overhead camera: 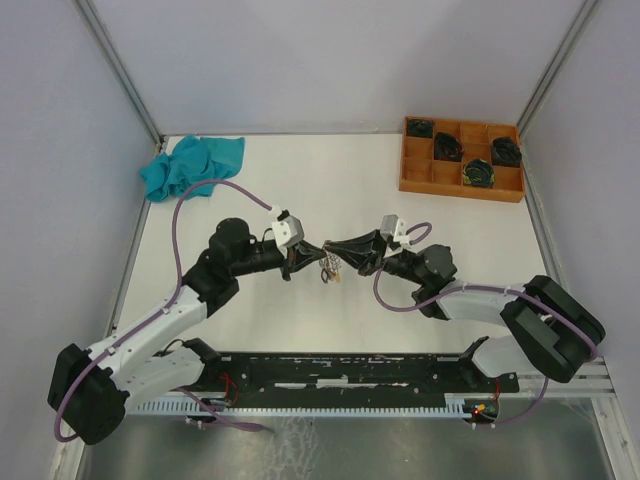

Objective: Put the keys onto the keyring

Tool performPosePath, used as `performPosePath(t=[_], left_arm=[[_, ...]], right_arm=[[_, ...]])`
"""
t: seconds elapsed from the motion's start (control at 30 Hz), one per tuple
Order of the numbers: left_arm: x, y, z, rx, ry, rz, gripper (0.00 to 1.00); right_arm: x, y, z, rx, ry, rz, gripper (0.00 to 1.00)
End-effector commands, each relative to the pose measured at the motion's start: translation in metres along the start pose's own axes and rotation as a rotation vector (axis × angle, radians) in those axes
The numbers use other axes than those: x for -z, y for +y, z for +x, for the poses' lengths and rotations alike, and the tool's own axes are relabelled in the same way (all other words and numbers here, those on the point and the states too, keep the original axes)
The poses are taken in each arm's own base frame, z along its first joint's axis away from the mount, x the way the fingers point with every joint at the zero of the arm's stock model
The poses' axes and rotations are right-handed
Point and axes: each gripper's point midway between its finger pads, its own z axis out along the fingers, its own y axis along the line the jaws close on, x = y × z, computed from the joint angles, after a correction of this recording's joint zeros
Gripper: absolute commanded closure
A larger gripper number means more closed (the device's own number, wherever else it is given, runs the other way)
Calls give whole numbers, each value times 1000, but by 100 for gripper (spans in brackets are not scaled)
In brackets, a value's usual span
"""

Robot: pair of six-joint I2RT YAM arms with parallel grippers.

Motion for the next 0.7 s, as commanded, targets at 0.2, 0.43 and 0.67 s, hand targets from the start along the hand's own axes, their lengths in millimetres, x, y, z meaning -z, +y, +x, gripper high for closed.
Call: performPosePath(t=[0.2,0.43,0.67], left_arm=[[6,-5,-48,4,-170,-71,81],[20,5,-36,-19,-106,-150,73],[21,13,-37,-3,-99,-143,68]], right_arm=[[-3,-6,-25,39,-100,43,99],[-1,-1,-25,52,-73,19,99],[0,-1,-26,67,-47,11,99]])
